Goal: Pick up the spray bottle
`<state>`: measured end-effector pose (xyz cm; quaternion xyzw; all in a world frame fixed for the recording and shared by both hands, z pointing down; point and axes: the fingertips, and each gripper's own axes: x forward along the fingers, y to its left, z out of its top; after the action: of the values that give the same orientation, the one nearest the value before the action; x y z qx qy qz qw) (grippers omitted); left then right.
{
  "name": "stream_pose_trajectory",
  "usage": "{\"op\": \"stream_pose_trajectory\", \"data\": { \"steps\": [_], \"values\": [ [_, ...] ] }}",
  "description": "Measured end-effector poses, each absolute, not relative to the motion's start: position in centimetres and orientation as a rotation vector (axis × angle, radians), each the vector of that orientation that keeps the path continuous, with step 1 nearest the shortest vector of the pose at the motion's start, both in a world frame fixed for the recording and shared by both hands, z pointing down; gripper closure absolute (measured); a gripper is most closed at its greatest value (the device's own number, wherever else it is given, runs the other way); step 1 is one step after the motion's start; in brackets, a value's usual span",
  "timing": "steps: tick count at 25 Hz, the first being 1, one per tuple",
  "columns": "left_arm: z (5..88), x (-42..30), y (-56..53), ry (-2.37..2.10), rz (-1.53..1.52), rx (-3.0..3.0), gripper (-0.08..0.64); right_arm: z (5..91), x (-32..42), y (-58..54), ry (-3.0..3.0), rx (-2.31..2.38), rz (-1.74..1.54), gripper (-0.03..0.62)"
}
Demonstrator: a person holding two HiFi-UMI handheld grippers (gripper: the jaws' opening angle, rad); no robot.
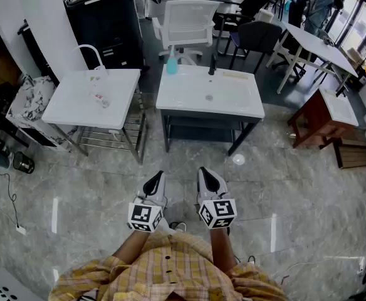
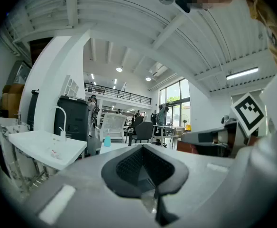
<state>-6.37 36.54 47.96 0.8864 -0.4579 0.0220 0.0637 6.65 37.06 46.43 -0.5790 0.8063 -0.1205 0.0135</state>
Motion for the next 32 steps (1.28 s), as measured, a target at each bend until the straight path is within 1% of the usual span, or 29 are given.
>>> {"op": "stream_pose_trajectory", "data": {
  "steps": [8, 13, 19, 24, 32],
  "values": [
    [47.3, -5.2, 37.3, -1.394, 0.073, 2.691, 0.561, 46.0, 7.7, 37.4, 2.516, -1.789, -0.365, 0.601],
    [46.8, -5.6, 37.2, -1.412, 0.091, 2.688, 0.561, 45.2, 7.3, 37.0, 2.501, -1.743, -0.37, 0.601],
    [47.8, -5.5, 35.9, -1.42, 0.089, 2.672, 0.561, 46.6, 7.1, 35.6, 2.519, -1.728, -0.398, 0.594],
    [48.4, -5.0, 32.9, -1.416, 0.086, 2.655, 0.561, 46.7, 7.5, 32.7, 2.522, -1.707, -0.407, 0.594],
    [48.5, -4.4, 25.2, -1.427, 0.089, 2.619, 0.561, 46.9, 8.0, 25.1, 2.544, -1.722, -0.436, 0.594]
  ]
}}
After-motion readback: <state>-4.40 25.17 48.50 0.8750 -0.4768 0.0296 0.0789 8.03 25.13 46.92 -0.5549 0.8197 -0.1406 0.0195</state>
